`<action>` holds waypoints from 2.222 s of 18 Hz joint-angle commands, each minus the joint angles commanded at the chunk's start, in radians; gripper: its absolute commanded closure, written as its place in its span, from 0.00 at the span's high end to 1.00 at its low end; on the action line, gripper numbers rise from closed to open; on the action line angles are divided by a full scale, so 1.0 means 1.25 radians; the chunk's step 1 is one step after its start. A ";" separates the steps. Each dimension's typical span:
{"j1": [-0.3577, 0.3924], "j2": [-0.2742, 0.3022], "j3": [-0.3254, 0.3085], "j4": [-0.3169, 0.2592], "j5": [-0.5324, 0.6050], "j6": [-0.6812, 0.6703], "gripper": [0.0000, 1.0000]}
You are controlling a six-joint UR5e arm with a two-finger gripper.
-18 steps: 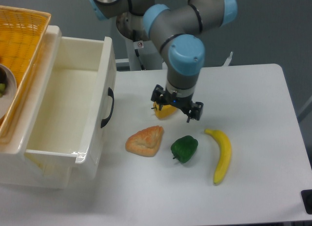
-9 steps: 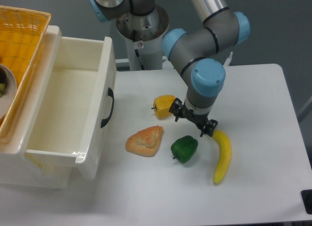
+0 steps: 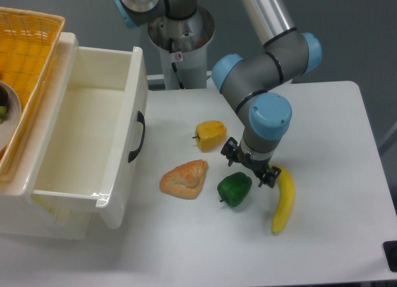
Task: Pick up the green chilies
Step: 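Lower the open gripper over the green bell pepper, then close the gripper on the green bell pepper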
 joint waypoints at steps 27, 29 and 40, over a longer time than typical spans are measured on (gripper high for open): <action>-0.010 -0.042 -0.010 0.048 -0.009 -0.001 1.00; -0.006 -0.041 -0.004 0.047 -0.012 0.000 1.00; -0.007 -0.027 -0.012 0.047 -0.022 0.002 1.00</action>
